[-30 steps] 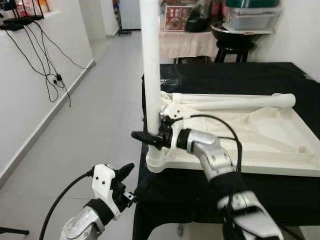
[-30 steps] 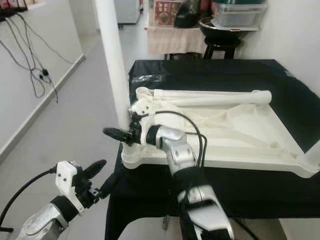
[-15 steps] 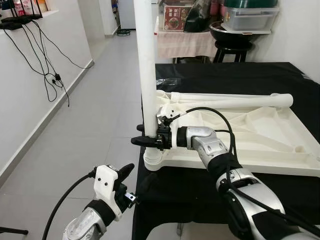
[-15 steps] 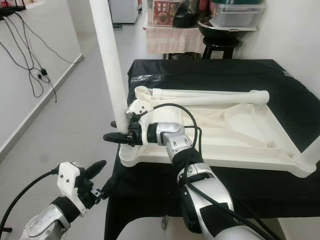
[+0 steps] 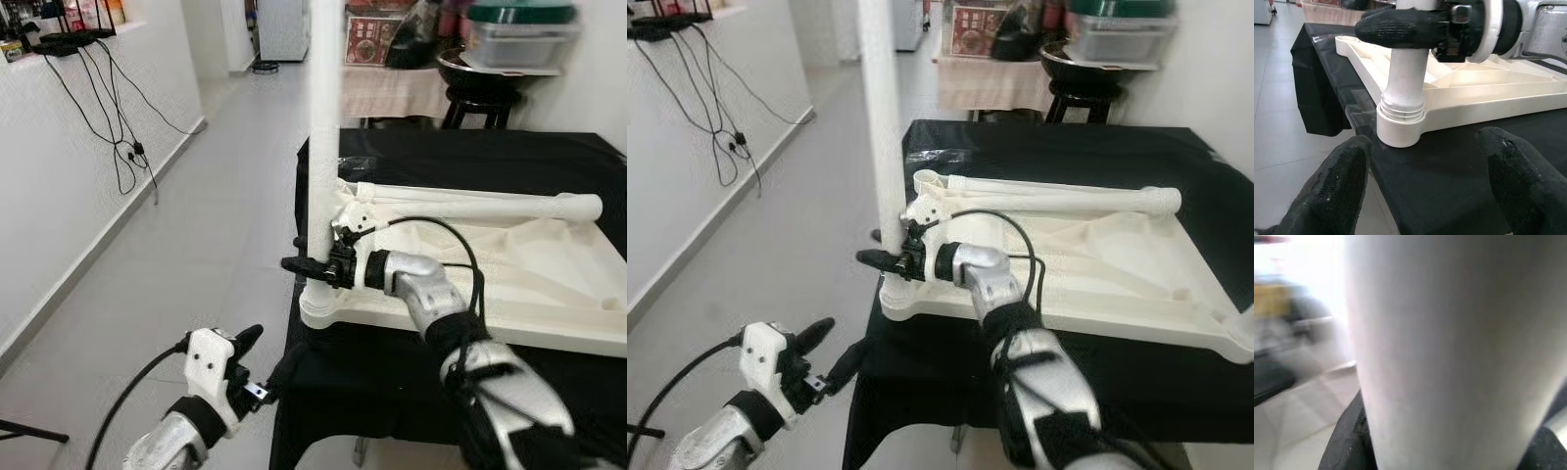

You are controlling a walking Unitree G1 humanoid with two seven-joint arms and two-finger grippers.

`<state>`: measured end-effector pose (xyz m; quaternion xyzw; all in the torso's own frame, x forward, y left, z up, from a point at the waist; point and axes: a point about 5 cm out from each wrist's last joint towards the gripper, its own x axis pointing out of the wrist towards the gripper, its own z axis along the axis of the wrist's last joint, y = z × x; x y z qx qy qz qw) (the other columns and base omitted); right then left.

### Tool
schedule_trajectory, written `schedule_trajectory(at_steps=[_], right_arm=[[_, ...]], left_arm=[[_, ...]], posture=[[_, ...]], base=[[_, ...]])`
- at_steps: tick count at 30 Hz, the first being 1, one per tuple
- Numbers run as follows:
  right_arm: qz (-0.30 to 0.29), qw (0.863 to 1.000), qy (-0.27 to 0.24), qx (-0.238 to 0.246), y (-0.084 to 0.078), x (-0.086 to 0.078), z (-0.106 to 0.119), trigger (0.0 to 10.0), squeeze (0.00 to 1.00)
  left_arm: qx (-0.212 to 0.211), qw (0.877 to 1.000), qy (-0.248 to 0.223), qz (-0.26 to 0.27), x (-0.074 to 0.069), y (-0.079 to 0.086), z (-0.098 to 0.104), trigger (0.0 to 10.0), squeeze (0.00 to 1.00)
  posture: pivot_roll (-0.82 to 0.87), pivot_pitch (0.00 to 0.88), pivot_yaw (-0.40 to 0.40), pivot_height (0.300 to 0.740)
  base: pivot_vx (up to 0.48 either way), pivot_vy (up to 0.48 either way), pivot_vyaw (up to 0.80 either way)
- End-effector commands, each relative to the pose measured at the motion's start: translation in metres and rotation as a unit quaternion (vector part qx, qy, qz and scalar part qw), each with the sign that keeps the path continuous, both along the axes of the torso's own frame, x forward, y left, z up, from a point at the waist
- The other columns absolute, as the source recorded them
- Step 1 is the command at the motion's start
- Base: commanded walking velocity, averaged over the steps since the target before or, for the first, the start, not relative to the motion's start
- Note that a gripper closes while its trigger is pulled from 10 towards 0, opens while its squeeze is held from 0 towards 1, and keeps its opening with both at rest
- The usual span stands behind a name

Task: Building children table

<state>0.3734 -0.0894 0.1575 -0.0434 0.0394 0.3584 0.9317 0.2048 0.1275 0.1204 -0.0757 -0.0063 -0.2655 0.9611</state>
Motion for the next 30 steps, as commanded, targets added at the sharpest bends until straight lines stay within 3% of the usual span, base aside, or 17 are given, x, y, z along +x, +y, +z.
schedule_trajectory(at_steps=[1, 2, 3, 4, 5, 7, 12, 13, 21, 22, 23, 24, 25, 27, 29, 30], right_arm=[[-0.124, 0.991, 0.019, -0.039, -0.027, 0.003, -0.014, 0.0, 0.0], [-0.124, 0.991, 0.019, -0.039, -0.027, 0.003, -0.014, 0.0, 0.0], [-0.221, 0.975, 0.023, -0.02, -0.03, -0.008, -0.019, 0.0, 0.0], [-0.221, 0.975, 0.023, -0.02, -0.03, -0.008, -0.019, 0.0, 0.0], [-0.219, 0.975, 0.014, -0.018, -0.021, -0.022, -0.023, 0.0, 0.0], [-0.198, 0.98, 0.004, -0.017, -0.013, -0.03, -0.025, 0.0, 0.0], [-0.16, 0.987, 0.0, -0.02, -0.001, -0.03, -0.025, 0.0, 0.0], [-0.146, 0.989, 0.003, -0.024, 0.001, -0.025, -0.023, 10.0, 0.0], [-0.127, 0.992, 0.005, -0.03, 0.004, -0.023, -0.02, 10.0, 0.0], [-0.106, 0.994, 0.01, -0.02, 0.007, -0.021, -0.017, 10.0, 1.0], [-0.106, 0.994, 0.01, -0.02, 0.007, -0.021, -0.017, 10.0, 1.0], [0.028, 1.0, -0.006, 0.008, 0.019, -0.014, -0.002, 10.0, 0.09], [0.136, 0.99, -0.017, 0.017, 0.025, -0.012, 0.011, 10.0, 0.0], [0.136, 0.99, -0.017, 0.017, 0.025, -0.012, 0.011, 10.0, 0.0], [0.259, 0.965, -0.025, 0.008, 0.029, -0.011, 0.023, 10.0, 0.0], [0.259, 0.965, -0.025, 0.008, 0.029, -0.011, 0.023, 10.0, 0.0]], left_arm=[[-0.004, 1.0, -0.003, 0.0, -0.002, 0.0, 0.001, 10.0, 0.0], [-0.004, 1.0, -0.003, 0.0, -0.002, 0.0, 0.001, 10.0, 0.0], [-0.006, 1.0, -0.003, 0.0, -0.002, 0.001, 0.001, 10.0, 0.0], [-0.006, 1.0, -0.003, 0.0, -0.002, 0.001, 0.001, 10.0, 0.0], [-0.008, 1.0, 0.0, -0.004, -0.001, 0.002, 0.001, 10.0, 0.0], [-0.01, 1.0, 0.003, -0.009, 0.0, 0.003, 0.001, 10.0, 0.0], [-0.013, 1.0, 0.004, -0.007, 0.002, 0.004, 0.001, 10.0, 0.0], [-0.013, 1.0, 0.002, -0.002, 0.002, 0.005, 0.001, 10.0, 0.0], [-0.014, 1.0, 0.001, 0.001, 0.003, 0.005, 0.001, 10.0, 0.0], [-0.014, 1.0, 0.001, 0.002, 0.003, 0.005, 0.001, 10.0, 0.0], [-0.014, 1.0, 0.001, 0.002, 0.003, 0.005, 0.001, 10.0, 0.0], [-0.015, 1.0, 0.002, 0.0, 0.004, 0.004, 0.001, 10.0, 0.0], [-0.016, 1.0, 0.002, -0.002, 0.005, 0.003, 0.001, 10.0, 0.0], [-0.016, 1.0, 0.002, -0.002, 0.005, 0.003, 0.001, 10.0, 0.0], [-0.017, 1.0, 0.002, -0.003, 0.007, 0.002, 0.0, 10.0, 0.0], [-0.017, 1.0, 0.002, -0.003, 0.007, 0.002, 0.0, 10.0, 0.0]], posture=[[0.01, 0.031, -0.037, 0.74], [0.01, 0.031, -0.037, 0.74], [-0.01, 0.04, -0.033, 0.74], [-0.01, 0.04, -0.033, 0.74], [-0.03, 0.035, 0.005, 0.74], [-0.02, 0.034, -0.004, 0.74], [-0.01, 0.031, -0.008, 0.74], [-0.01, 0.03, -0.009, 0.74], [-0.01, 0.03, -0.011, 0.74], [-0.01, 0.029, -0.012, 0.74], [-0.01, 0.029, -0.012, 0.74], [0.0, 0.019, -0.014, 0.74], [0.0, 0.013, -0.019, 0.74], [0.0, 0.013, -0.019, 0.74], [0.01, 0.012, -0.02, 0.74], [0.01, 0.012, -0.02, 0.74]], base=[[0.0, 0.0, 0.0], [0.0, 0.0, 0.0], [0.0, 0.0, 0.0], [0.0, 0.0, 0.0], [0.0, 0.0, 0.0], [0.0, 0.0, 0.0], [0.0, 0.0, 0.0], [0.0, 0.0, 0.0], [0.0, 0.0, 0.0], [0.0, 0.0, 0.0], [0.0, 0.0, 0.0], [0.0, 0.0, 0.0], [0.0, 0.0, 0.0], [0.0, 0.0, 0.0], [0.0, 0.0, 0.0], [0.0, 0.0, 0.0]])
